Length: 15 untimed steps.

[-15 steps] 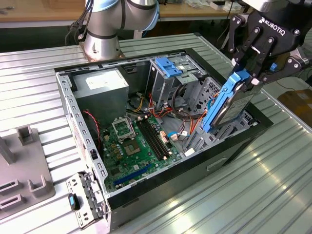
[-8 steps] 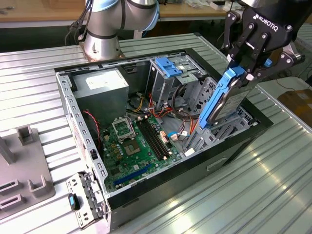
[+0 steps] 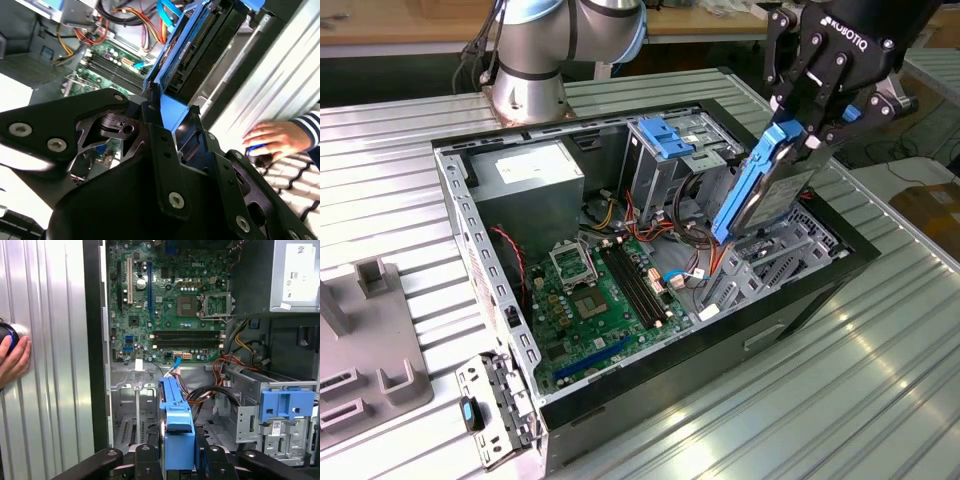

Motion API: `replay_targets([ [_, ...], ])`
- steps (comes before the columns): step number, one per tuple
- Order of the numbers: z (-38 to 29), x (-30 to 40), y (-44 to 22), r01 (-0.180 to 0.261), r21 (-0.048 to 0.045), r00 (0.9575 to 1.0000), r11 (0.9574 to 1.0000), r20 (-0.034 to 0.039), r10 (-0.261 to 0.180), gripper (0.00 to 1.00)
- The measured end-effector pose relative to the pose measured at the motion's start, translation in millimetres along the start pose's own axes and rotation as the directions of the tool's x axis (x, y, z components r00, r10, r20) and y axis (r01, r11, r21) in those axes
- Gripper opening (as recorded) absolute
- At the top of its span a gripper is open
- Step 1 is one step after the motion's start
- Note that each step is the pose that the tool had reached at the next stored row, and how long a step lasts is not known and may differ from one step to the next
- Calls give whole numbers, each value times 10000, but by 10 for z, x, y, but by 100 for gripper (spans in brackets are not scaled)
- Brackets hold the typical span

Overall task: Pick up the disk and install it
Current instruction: 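Pick up the disk, then insert the disk into the insertion slot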

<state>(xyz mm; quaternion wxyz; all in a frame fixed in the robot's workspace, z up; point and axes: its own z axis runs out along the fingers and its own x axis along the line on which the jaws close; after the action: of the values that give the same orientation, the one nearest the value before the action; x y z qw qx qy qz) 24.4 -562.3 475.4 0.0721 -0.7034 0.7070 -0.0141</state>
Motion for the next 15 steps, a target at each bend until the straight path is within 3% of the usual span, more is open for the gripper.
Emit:
replay_targets([
  [2,4,-20,0,-16,0,9999,10000,132,16,36],
  [3,4,-37,0,-32,-1,9996,10000,266,32,36],
  [5,8,-88,1,-92,-4,9971,10000,750,92,36],
  [6,11,-124,1,-131,-7,9942,9999,1070,131,36],
  [7,14,-147,2,-157,-10,9916,9999,1282,157,36],
  [9,16,-178,2,-191,-15,9877,9998,1554,191,36],
  [10,21,-224,2,-239,-23,9805,9997,1950,239,36],
  [13,16,-235,3,-240,-24,9806,9997,1948,240,36],
  [15,-51,-241,-6,-239,-21,9805,9997,1953,239,36],
])
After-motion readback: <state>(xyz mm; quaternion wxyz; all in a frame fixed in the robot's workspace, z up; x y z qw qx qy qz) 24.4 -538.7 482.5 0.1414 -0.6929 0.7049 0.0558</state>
